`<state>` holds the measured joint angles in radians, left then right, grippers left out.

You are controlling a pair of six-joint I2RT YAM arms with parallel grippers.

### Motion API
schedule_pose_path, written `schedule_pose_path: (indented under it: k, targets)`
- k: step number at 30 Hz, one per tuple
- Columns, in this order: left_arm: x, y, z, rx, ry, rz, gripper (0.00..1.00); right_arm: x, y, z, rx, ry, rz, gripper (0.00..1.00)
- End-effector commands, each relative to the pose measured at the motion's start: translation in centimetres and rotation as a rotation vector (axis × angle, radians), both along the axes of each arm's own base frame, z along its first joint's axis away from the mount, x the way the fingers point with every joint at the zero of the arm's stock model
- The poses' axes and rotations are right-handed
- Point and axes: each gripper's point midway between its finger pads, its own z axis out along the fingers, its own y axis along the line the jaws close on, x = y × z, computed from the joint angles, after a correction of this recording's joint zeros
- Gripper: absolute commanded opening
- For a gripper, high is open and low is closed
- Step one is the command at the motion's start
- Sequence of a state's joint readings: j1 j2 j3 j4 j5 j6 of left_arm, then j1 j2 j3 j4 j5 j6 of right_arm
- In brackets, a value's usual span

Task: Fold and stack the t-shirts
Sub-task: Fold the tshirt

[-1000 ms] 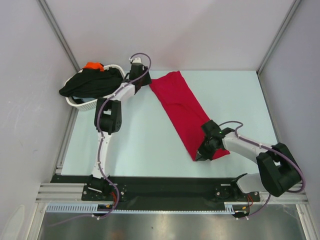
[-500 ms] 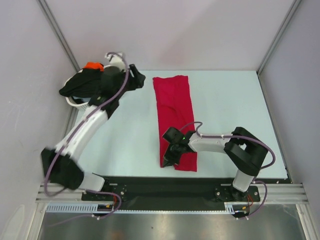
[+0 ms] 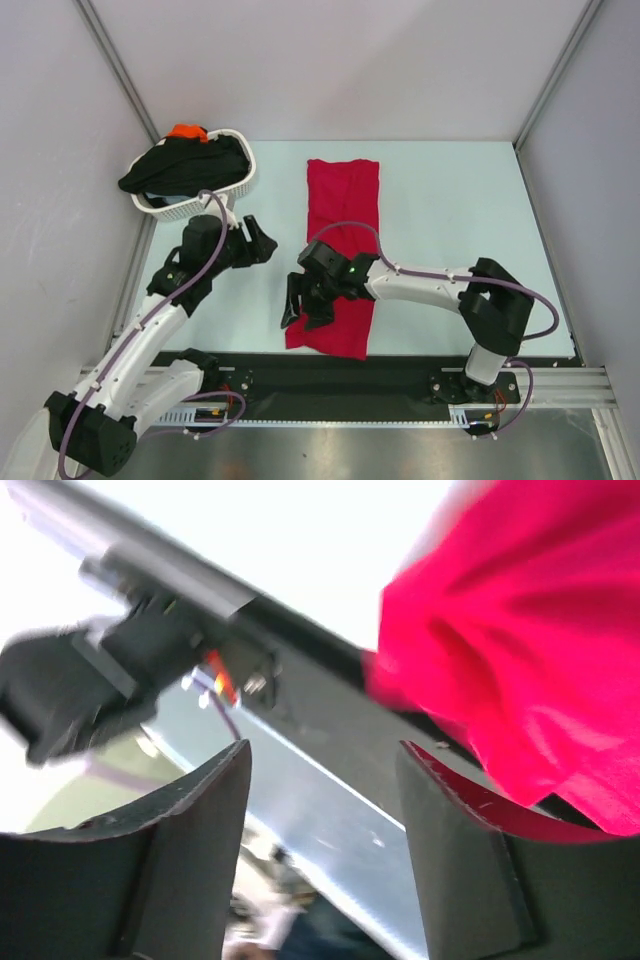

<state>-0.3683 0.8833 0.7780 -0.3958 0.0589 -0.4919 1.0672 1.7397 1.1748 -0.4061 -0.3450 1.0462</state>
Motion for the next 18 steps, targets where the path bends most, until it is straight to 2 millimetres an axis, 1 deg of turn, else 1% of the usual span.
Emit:
schedule_pose_path:
  k: [1, 2, 3, 4, 5, 6, 7, 8, 9, 10, 11, 12, 13, 14, 15, 16, 17, 18]
  targets:
    - [-2.8, -1.3, -0.8, -0.098, 0.081, -0.056, 0.72, -1.6, -1.7, 4.7, 0.056, -0.193, 0.217, 0.68]
    - [-3.2, -1.3, -1.5, -0.101, 0.11, -0.057, 0.72, -1.7, -2.3, 4.7, 0.058, -0.218, 0.226, 0.7]
    - [-3.8, -1.2, -2.5, -0.1, 0.145, -0.053, 0.72, -1.8, -3.4, 4.1, 0.047, -0.243, 0.247, 0.71]
    - [-4.2, -1.2, -3.0, -0.101, 0.165, -0.055, 0.72, -2.0, -4.1, 4.0, 0.048, -0.254, 0.255, 0.74]
    - [-4.8, -1.4, -3.5, -0.118, 0.185, -0.063, 0.72, -2.1, -4.9, 4.5, 0.056, -0.265, 0.251, 0.76]
    - [-5.3, -1.4, -4.6, -0.123, 0.216, -0.067, 0.73, -1.5, -6.2, 4.3, 0.038, -0.261, 0.22, 0.76]
    - [-5.7, -1.7, -5.1, -0.137, 0.236, -0.077, 0.73, -1.8, -8.2, 2.3, -0.009, -0.219, 0.193, 0.76]
    - [-5.9, -2.0, -5.5, -0.153, 0.253, -0.09, 0.73, -1.8, -9.1, 1.7, -0.009, -0.202, 0.173, 0.76]
    - [-6.8, -2.6, -6.8, -0.179, 0.312, -0.116, 0.73, -1.8, -9.9, 2.1, 0.033, -0.188, 0.153, 0.76]
    - [-7.1, -2.8, -7.5, -0.192, 0.338, -0.123, 0.73, -1.3, -11.8, 0.5, 0.005, -0.142, 0.097, 0.75]
    - [-7.4, -3.1, -8.1, -0.209, 0.368, -0.12, 0.74, -1.4, -12.6, 0.2, 0.017, -0.119, 0.079, 0.73]
    - [-8.1, -3.1, -9.3, -0.214, 0.413, -0.124, 0.74, -1.1, -13.0, 0.6, 0.051, -0.134, 0.066, 0.71]
    - [-8.5, -3.3, -9.7, -0.223, 0.427, -0.133, 0.75, -0.6, -13.6, 0.6, 0.065, -0.139, 0.043, 0.7]
    - [-8.7, -3.6, -9.9, -0.235, 0.426, -0.146, 0.75, -1.0, -14.4, -0.2, 0.053, -0.135, 0.051, 0.68]
    - [-9.5, -3.8, -10.9, -0.237, 0.457, -0.158, 0.77, -1.0, -14.9, -0.2, 0.048, -0.14, 0.044, 0.67]
    - [-9.8, -3.9, -11.4, -0.234, 0.472, -0.165, 0.77, -1.0, -15.4, -0.5, 0.039, -0.143, 0.038, 0.66]
    - [-10.1, -3.9, -11.9, -0.228, 0.487, -0.172, 0.78, -1.1, -16.1, -1.3, 0.023, -0.132, 0.032, 0.63]
    - [-10.6, -4.0, -12.6, -0.221, 0.504, -0.178, 0.79, -1.2, -16.2, -1.5, 0.031, -0.126, 0.031, 0.62]
